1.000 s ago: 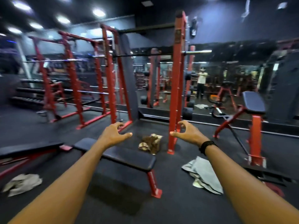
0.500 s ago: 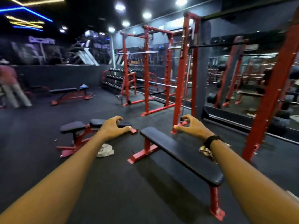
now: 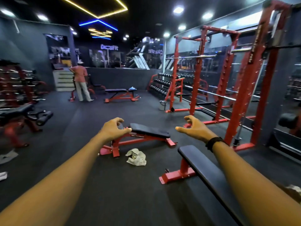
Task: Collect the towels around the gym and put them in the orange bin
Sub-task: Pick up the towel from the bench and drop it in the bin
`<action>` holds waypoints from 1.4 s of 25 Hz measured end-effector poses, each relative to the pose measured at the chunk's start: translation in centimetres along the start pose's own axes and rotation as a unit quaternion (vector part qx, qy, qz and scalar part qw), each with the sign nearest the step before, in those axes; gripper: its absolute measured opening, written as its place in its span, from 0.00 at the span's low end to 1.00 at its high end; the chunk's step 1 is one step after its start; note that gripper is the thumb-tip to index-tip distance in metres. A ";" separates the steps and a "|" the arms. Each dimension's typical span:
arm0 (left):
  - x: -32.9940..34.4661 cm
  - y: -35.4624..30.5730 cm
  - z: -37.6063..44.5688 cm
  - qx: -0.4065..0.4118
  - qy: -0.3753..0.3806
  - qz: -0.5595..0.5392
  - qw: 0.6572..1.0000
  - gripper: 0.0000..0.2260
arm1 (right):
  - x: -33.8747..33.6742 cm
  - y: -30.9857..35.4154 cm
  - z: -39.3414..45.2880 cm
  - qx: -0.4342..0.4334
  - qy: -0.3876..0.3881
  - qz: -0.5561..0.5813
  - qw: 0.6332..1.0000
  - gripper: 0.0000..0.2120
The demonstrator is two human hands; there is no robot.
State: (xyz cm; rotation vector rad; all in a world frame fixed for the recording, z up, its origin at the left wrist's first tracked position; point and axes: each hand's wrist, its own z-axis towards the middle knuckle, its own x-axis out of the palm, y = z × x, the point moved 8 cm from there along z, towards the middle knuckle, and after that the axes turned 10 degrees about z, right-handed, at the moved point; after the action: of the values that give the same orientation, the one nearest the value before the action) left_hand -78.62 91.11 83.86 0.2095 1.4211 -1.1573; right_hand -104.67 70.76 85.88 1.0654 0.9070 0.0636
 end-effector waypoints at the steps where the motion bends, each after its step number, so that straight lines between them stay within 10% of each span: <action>1: 0.2 -0.1 2.0 -0.008 -0.005 -0.001 1.000 0.27 | 0.2 -0.2 2.7 -0.004 0.013 -0.003 1.000 0.38; 35: 22.3 25.8 80.9 -0.111 0.049 -0.003 0.993 0.27 | 28.9 -14.5 89.6 0.005 0.128 -0.030 0.991 0.36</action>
State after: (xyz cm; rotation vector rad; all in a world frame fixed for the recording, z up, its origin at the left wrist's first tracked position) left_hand -13.18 34.10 70.81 0.1057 1.6255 -0.9960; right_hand -31.40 11.41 72.33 1.0527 1.1710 0.1483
